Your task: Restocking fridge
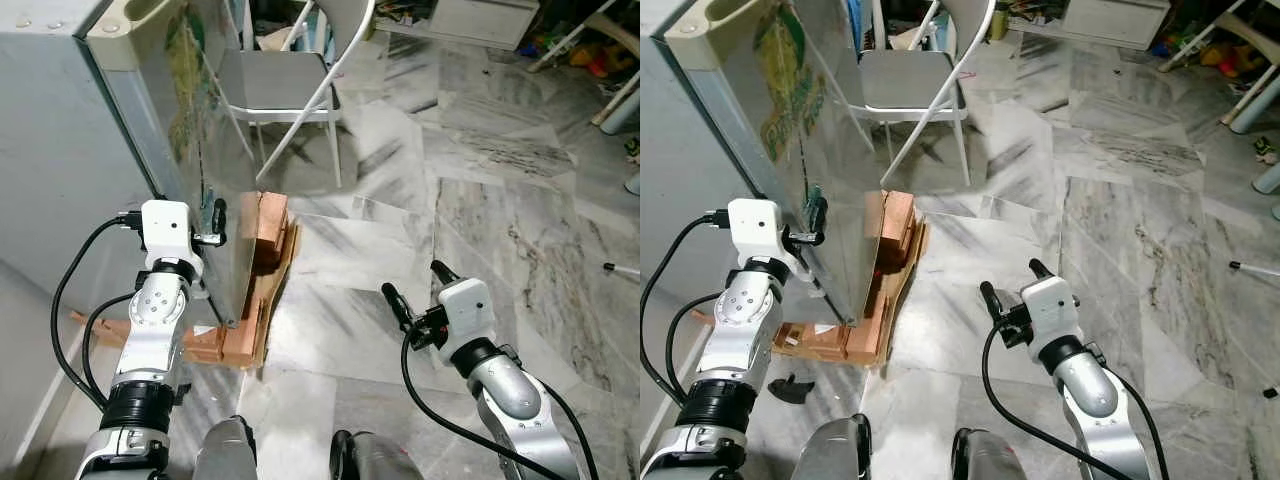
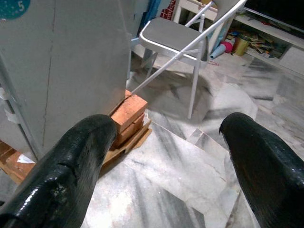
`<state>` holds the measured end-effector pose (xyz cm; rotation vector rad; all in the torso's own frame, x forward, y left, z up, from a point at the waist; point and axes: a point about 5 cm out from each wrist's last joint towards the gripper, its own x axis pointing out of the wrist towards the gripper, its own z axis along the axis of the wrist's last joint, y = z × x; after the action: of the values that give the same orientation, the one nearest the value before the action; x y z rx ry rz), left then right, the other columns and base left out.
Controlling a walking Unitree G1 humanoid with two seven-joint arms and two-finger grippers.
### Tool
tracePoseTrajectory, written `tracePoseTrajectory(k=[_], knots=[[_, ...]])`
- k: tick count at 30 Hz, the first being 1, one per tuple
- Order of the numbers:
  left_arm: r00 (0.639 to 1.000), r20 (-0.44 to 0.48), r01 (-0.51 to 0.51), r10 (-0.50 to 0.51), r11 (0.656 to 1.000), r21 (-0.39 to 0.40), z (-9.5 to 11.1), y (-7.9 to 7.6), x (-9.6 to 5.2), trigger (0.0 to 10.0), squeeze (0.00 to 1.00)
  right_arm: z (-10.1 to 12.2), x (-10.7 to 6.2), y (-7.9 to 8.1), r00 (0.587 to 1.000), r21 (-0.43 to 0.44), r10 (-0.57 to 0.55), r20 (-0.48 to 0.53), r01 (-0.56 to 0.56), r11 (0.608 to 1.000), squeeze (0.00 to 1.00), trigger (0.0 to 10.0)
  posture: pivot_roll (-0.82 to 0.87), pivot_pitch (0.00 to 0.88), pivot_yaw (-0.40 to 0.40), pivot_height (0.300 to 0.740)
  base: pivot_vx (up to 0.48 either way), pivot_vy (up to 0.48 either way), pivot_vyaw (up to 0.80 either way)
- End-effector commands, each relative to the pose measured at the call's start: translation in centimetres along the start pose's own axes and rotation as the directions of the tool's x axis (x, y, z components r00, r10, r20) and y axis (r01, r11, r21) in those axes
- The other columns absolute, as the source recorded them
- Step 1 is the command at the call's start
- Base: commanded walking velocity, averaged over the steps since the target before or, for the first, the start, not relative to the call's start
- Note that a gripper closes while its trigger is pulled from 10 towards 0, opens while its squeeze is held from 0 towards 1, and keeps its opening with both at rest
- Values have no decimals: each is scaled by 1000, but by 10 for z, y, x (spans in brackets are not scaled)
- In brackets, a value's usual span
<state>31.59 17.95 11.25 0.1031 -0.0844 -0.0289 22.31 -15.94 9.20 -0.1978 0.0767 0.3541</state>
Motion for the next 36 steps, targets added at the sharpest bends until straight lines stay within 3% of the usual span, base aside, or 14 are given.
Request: tracePoseTrajectory(k=[1,9,10,12,13,16,17,19,21,24,26,27,29,36], knots=[[997,43,67,-68,998,6,10,-13,6,10000,0,2,-3,-4,1000,2,-12,5,12,1000,0,10000,6,146,-53,740,0,0,0],[990,34,139,-139,990,-6,14,-30,20,10000,0,-2,0,2,999,-3,32,-28,-32,999,0,10000,14,145,-56,740,0,0,0],[954,70,292,-291,956,1,27,-58,25,10000,0,-8,-2,3,996,-34,52,-78,-55,998,0,10000,25,141,-54,740,0,0,0],[903,102,416,-416,909,23,37,-82,24,10000,0,-13,-4,3,991,-50,67,-112,-73,996,0,10000,28,140,-52,740,0,0,0],[832,134,542,-539,840,11,46,-113,14,10000,0,-18,-8,3,988,-55,67,-137,-75,996,0,10000,27,140,-48,740,0,0,0],[704,188,699,-685,716,-7,59,-158,-12,10000,0,-19,-12,3,988,-43,64,-142,-71,997,0,10000,17,141,-38,740,0,0,0],[691,200,714,-695,699,-40,61,-165,-16,10000,0,-19,-12,4,988,-39,67,-139,-73,997,0,10000,14,143,-34,740,0,0,0],[705,200,703,-681,709,-62,60,-164,-15,10000,0,-18,-12,5,989,-35,69,-134,-74,997,0,10000,12,144,-32,740,0,0,0],[784,178,616,-594,780,-110,54,-151,-4,10000,0,-16,-11,8,990,-25,79,-118,-83,996,0,10000,12,147,-27,740,0,0,0],[833,162,548,-529,829,-109,49,-136,5,10000,0,-14,-12,10,991,-18,87,-103,-89,996,0,10000,18,147,-25,740,0,0,0],[891,131,447,-434,890,-90,42,-108,15,10000,0,-13,-12,12,991,3,107,-83,-108,994,0,10000,28,148,-25,740,0,0,0],[891,131,447,-434,890,-90,42,-108,15,10000,0,-13,-12,12,991,3,107,-83,-108,994,0,10000,28,148,-25,740,0,0,0],[921,92,385,-379,921,-53,35,-84,16,10000,0,-11,-10,15,986,21,155,-59,-154,988,0,10000,41,149,-25,740,0,0,0],[949,49,313,-311,949,-46,23,-62,1,10000,0,-6,-9,13,991,9,128,-26,-128,992,0,10000,41,152,-19,740,155,-225,0]])
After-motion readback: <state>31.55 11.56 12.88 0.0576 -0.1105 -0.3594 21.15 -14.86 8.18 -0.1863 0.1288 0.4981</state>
